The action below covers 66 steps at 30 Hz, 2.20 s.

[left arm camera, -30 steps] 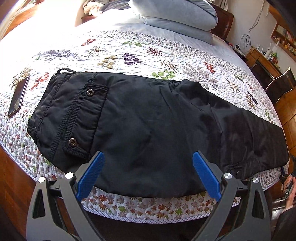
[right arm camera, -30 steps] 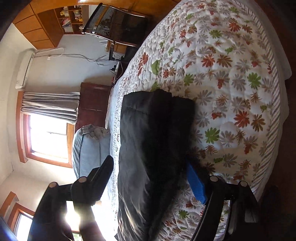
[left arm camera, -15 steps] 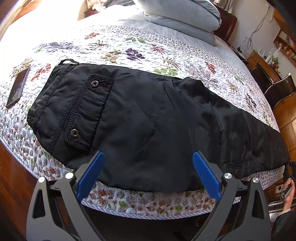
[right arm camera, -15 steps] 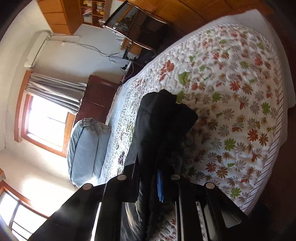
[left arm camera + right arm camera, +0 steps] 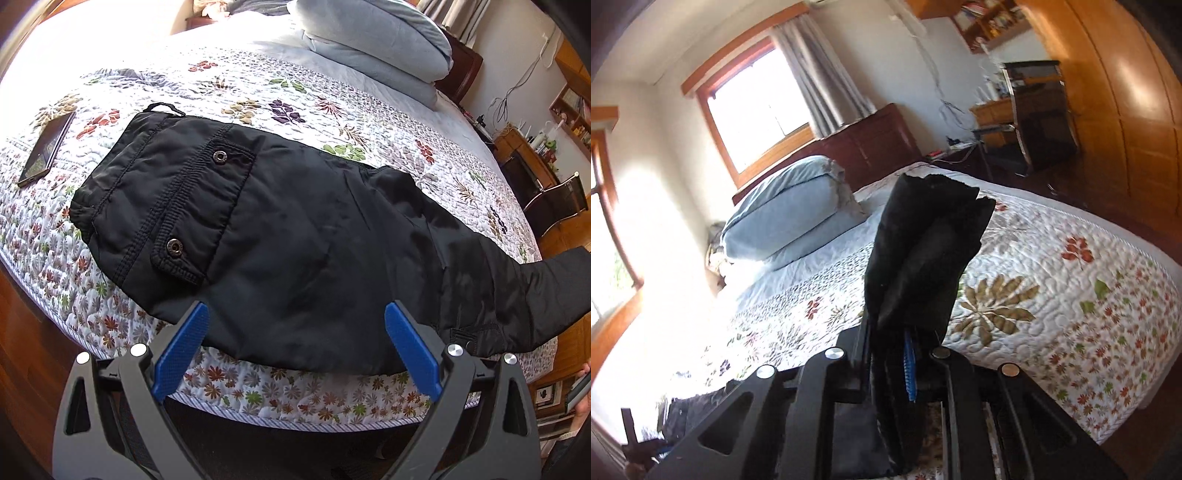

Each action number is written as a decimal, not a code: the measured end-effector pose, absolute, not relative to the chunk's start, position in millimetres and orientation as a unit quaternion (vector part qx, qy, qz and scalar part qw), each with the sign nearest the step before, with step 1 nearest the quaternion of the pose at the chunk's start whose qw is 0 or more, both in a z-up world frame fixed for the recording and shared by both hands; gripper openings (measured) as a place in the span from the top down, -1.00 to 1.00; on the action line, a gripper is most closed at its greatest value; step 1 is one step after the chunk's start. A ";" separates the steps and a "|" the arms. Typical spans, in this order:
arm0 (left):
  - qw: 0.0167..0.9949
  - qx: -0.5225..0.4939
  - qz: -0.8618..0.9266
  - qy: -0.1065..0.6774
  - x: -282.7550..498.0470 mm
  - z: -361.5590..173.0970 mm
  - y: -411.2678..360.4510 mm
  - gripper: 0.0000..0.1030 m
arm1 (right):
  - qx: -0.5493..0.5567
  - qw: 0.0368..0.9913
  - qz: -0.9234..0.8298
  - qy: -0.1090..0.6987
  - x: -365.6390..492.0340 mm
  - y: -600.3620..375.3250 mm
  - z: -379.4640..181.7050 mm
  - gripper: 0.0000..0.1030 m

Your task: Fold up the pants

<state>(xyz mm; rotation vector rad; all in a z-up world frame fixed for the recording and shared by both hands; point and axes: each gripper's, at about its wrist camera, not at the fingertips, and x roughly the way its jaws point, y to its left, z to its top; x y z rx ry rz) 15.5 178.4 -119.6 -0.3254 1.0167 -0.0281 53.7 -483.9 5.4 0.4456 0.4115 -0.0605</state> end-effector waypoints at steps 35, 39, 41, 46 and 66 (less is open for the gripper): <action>0.858 -0.204 -0.016 0.471 3.3 -126.6 191.9 -0.86 | 0.140 0.886 0.256 0.361 77.3 -287.3 -72.7 -0.21; 0.857 -0.212 -0.019 0.470 0.7 -128.5 193.5 -0.86 | 0.152 0.870 0.239 0.404 99.6 -281.9 -95.0 -0.19; 0.857 -0.212 -0.016 0.469 -1.5 -128.4 196.5 -0.86 | 0.145 0.859 0.231 0.433 105.8 -276.7 -111.0 -0.18; 0.855 -0.231 0.000 0.464 -5.8 -129.1 214.6 -0.86 | 0.158 0.857 0.222 0.437 102.2 -277.1 -119.7 -0.19; 0.762 -0.505 0.039 0.404 -49.8 -168.8 326.9 -0.86 | 0.224 0.870 0.215 0.383 91.7 -299.7 -74.2 -0.23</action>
